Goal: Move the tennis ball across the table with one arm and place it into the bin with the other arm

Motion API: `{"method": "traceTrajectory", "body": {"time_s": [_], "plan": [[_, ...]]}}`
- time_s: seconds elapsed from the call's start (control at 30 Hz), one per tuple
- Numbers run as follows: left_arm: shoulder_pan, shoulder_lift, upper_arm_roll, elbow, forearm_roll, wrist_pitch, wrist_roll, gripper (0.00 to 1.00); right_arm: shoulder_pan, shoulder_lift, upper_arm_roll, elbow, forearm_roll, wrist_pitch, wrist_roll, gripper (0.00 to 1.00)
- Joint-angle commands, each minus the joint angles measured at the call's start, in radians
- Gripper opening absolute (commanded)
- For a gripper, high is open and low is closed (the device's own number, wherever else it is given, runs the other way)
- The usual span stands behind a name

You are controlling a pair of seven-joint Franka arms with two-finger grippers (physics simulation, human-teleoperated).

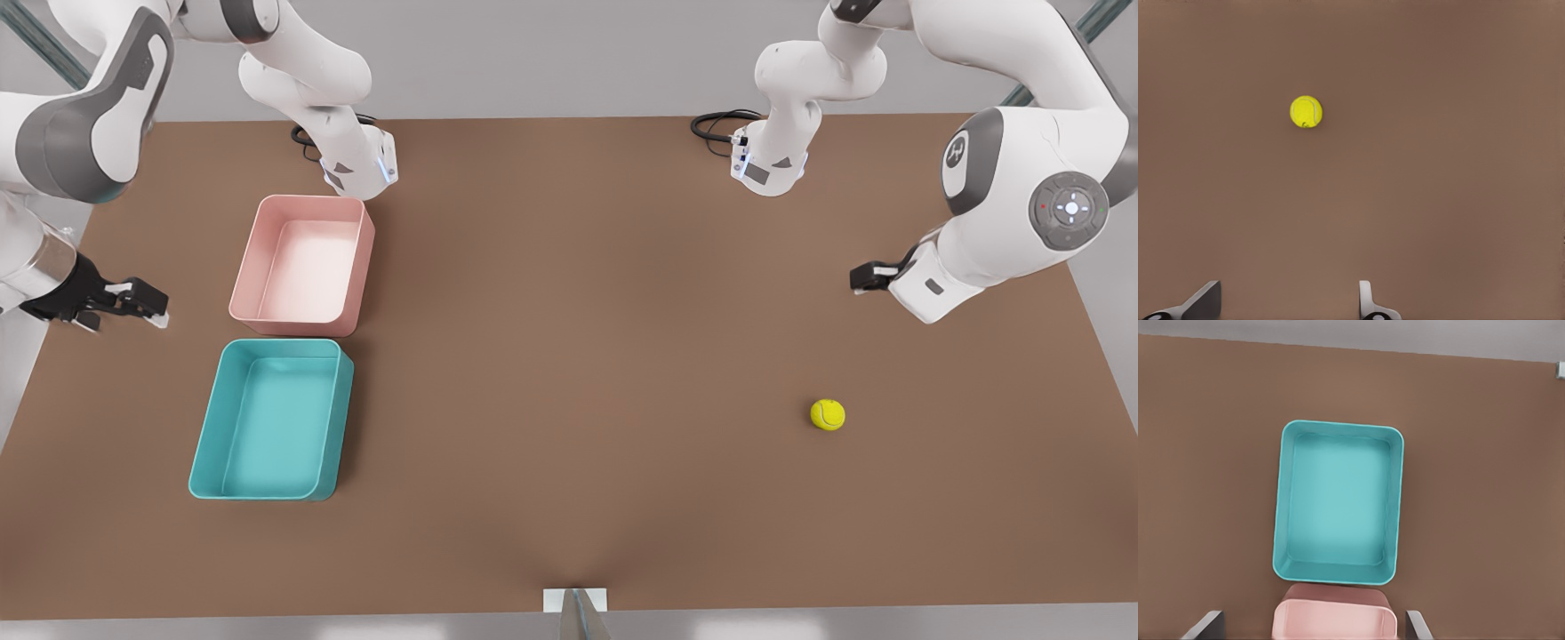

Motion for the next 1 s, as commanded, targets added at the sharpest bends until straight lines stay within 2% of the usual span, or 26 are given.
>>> {"method": "traceTrajectory", "body": {"time_s": [0.0, 0.03, 0.07, 0.1, 0.13, 0.2, 0.23, 0.3, 0.33, 0.43, 0.5, 0.57, 0.7, 0.77, 0.93, 0.97], "plan": [[0.001, -0.001, 0.000, 0.000, -0.007, 0.045, 0.041, 1.00, -0.004, -0.005, -0.003, 0.001, -0.018, -0.037, -0.090, 1.00], [0.001, -0.001, 0.000, 0.000, -0.007, 0.045, 0.043, 0.92, -0.007, 0.000, -0.004, -0.002, -0.013, -0.038, -0.091, 1.00], [0.000, 0.013, 0.002, 0.000, -0.008, 0.044, 0.046, 0.39, -0.013, 0.015, -0.006, -0.020, -0.002, -0.038, -0.083, 1.00], [0.006, 0.089, 0.003, 0.013, -0.008, 0.047, 0.054, 0.21, -0.019, 0.030, -0.004, -0.025, -0.004, -0.038, -0.076, 1.00], [0.041, 0.151, 0.002, 0.014, -0.002, 0.166, 0.165, 0.21, -0.021, 0.033, -0.004, -0.046, -0.001, -0.034, -0.079, 1.00], [0.090, 0.287, 0.006, 0.017, 0.019, 0.380, 0.629, 0.21, -0.024, 0.084, -0.010, -0.017, -0.018, -0.012, -0.073, 1.00], [0.116, 0.330, 0.006, 0.011, 0.021, 0.444, 0.889, 0.21, -0.025, 0.085, -0.048, -0.008, -0.018, -0.012, -0.074, 1.00], [0.162, 0.382, 0.006, -0.001, 0.079, 0.544, 1.325, 0.21, -0.041, 0.093, -0.052, -0.008, 0.038, -0.011, -0.073, 1.00], [0.162, 0.387, 0.006, -0.032, 0.162, 0.604, 1.442, 0.21, -0.039, 0.099, -0.050, -0.008, 0.039, -0.011, -0.076, 1.00], [0.171, 0.416, 0.005, -0.073, 0.150, 0.622, 1.517, 0.21, -0.041, 0.110, -0.047, -0.008, 0.039, -0.008, -0.083, 1.00], [0.185, 0.422, 0.005, -0.125, 0.153, 0.715, 1.601, 0.21, -0.042, 0.110, -0.049, -0.008, 0.036, -0.008, -0.087, 1.00], [0.205, 0.453, 0.003, -0.135, 0.148, 0.725, 1.936, 0.21, -0.044, 0.110, -0.052, -0.008, 0.036, -0.008, -0.087, 1.00], [0.204, 0.453, -0.028, -0.161, 0.154, 0.734, 1.825, 0.21, -0.042, 0.110, -0.052, -0.010, 0.028, -0.008, -0.088, 1.00], [0.220, 0.454, -0.028, -0.202, 0.147, 0.803, 1.741, 0.21, -0.042, 0.110, -0.052, -0.010, 0.027, -0.008, -0.088, 1.00], [0.222, 0.459, -0.028, -0.276, 0.197, 0.840, 1.790, 0.21, -0.044, 0.112, -0.053, -0.011, 0.025, -0.009, -0.087, 1.00], [0.227, 0.458, -0.028, -0.297, 0.236, 0.904, 1.795, 0.21, -0.044, 0.112, -0.053, -0.013, 0.025, -0.009, -0.087, 1.00]]}}
